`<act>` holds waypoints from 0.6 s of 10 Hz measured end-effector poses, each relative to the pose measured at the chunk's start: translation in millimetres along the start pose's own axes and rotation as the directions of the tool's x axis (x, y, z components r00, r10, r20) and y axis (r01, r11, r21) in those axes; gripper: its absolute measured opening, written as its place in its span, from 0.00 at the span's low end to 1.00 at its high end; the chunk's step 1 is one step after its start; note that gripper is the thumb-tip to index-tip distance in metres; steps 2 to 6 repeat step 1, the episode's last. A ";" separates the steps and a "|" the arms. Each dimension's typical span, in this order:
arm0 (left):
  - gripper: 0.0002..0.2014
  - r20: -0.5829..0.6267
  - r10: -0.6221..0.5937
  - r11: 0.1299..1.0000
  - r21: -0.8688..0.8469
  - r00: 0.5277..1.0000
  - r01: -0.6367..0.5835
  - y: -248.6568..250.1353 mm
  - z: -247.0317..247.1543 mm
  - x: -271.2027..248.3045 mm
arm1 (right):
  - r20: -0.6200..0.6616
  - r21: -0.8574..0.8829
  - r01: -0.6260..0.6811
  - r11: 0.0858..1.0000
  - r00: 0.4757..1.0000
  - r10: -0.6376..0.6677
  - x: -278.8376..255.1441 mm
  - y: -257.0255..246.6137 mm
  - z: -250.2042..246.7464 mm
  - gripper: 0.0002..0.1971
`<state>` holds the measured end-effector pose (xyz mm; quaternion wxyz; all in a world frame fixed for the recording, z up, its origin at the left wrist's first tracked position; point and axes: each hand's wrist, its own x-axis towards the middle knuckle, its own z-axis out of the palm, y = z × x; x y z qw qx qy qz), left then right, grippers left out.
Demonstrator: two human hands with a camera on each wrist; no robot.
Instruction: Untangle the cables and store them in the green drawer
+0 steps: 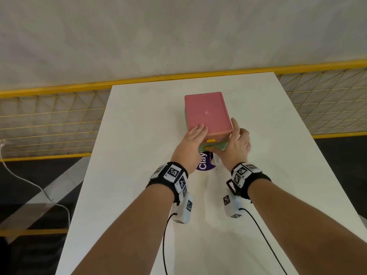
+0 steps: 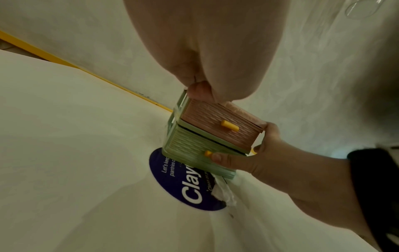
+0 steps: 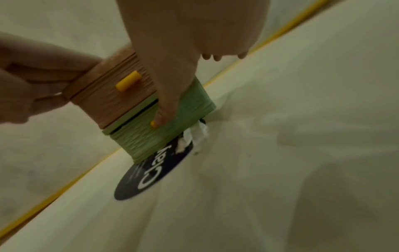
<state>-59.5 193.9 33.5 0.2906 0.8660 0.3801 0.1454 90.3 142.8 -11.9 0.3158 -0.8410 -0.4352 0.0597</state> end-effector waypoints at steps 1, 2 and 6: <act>0.37 -0.024 -0.032 0.999 -0.044 0.999 0.031 4.2 -10.7 1.0 | -0.010 0.037 0.026 0.999 1.000 -0.026 6.3 -7.1 -12.2 0.57; 0.37 -0.024 -0.032 0.999 -0.044 0.999 0.031 4.2 -10.7 1.0 | -0.010 0.037 0.026 0.999 1.000 -0.026 6.3 -7.1 -12.2 0.57; 0.37 -0.024 -0.032 0.999 -0.044 0.999 0.031 4.2 -10.7 1.0 | -0.010 0.037 0.026 0.999 1.000 -0.026 6.3 -7.1 -12.2 0.57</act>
